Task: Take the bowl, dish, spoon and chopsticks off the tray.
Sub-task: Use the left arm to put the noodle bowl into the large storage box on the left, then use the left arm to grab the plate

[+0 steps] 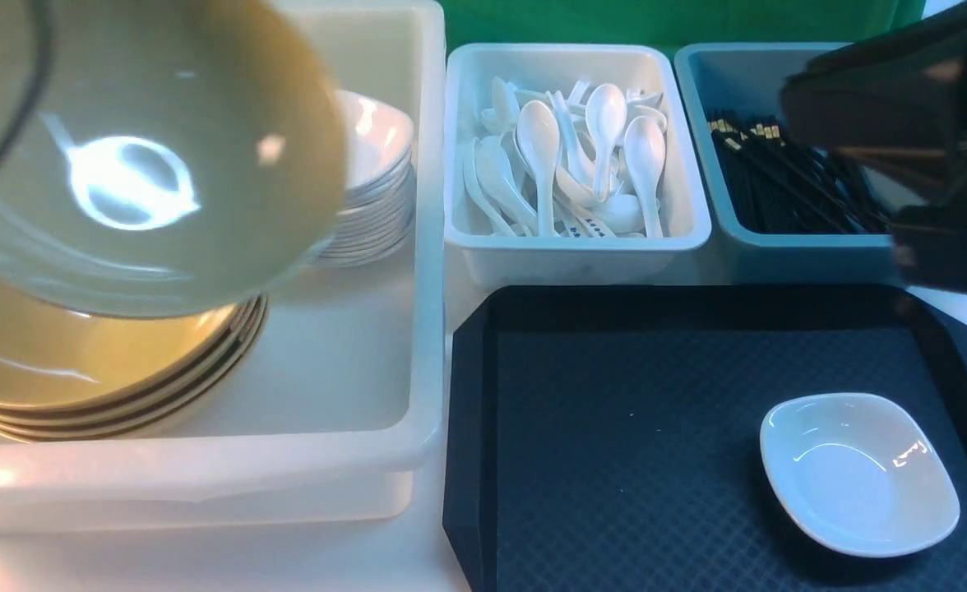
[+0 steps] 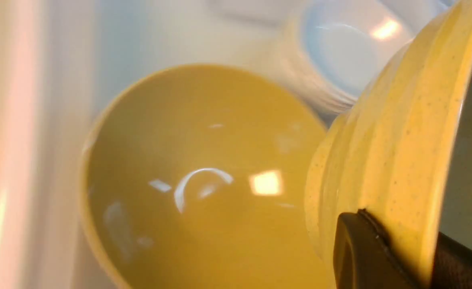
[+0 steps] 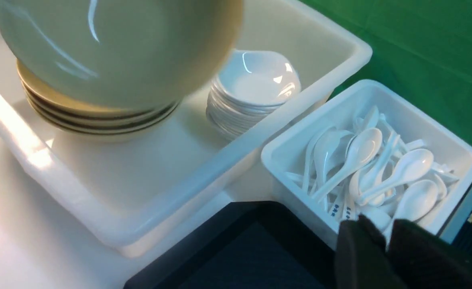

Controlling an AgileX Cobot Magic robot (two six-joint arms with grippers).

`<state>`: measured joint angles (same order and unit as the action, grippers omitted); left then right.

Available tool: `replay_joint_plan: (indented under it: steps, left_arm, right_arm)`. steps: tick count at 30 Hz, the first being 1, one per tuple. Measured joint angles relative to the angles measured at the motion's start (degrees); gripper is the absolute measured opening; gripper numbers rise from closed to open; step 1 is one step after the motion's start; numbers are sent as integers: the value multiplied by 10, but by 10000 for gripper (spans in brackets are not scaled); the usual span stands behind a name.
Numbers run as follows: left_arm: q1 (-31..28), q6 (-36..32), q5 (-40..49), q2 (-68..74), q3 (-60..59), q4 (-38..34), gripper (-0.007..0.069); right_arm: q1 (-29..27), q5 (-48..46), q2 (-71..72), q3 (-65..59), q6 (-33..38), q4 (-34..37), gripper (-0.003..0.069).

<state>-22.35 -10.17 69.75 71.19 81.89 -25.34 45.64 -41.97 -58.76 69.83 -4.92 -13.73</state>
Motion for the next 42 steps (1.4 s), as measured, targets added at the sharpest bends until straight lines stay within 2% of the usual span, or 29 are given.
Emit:
replay_joint_plan:
  steps: [2,5,13,16,24,26,28,30,34,38,39,40,41,42]
  left_arm:
    - [-73,0,-26,-2,-49,-17,6]
    - [-103,-9,-56,2,-98,-16,6]
    - [-109,-18,-154,46,-205,-25,39]
    - [-110,-18,-166,70,-217,-24,113]
    - [-110,-29,-170,90,-217,10,456]
    - [-110,-29,-163,86,-210,17,521]
    - [-110,-29,-143,74,-188,21,569]
    - [-107,-29,-124,59,-159,22,584]
    - [-42,-25,-84,7,-79,28,577]
    - [188,-10,-54,-23,-39,35,538]
    - [199,-8,-54,-23,-39,36,537]
    - [301,22,-55,-10,-40,57,531]
    - [323,26,-58,-8,-40,64,531]
    - [375,51,-68,8,-40,83,529]
  right_arm:
    - [0,7,-19,-1,0,0,142]
    - [0,7,-30,-1,0,0,142]
    - [0,1,-37,-2,2,1,145]
    - [0,-9,-37,-2,5,1,149]
    - [0,-30,-37,-2,17,1,151]
    - [0,-36,-37,-2,17,1,151]
    - [0,-42,-37,-2,17,1,151]
    - [0,-50,-37,-2,17,1,151]
    - [0,-75,-43,-2,17,1,151]
    - [0,-136,-54,-2,18,-27,151]
    - [0,-145,-55,-2,17,-30,151]
    - [0,-189,-56,-2,13,-65,151]
    - [0,-202,-56,-2,10,-74,151]
    - [-1,-237,-56,-2,0,-97,151]
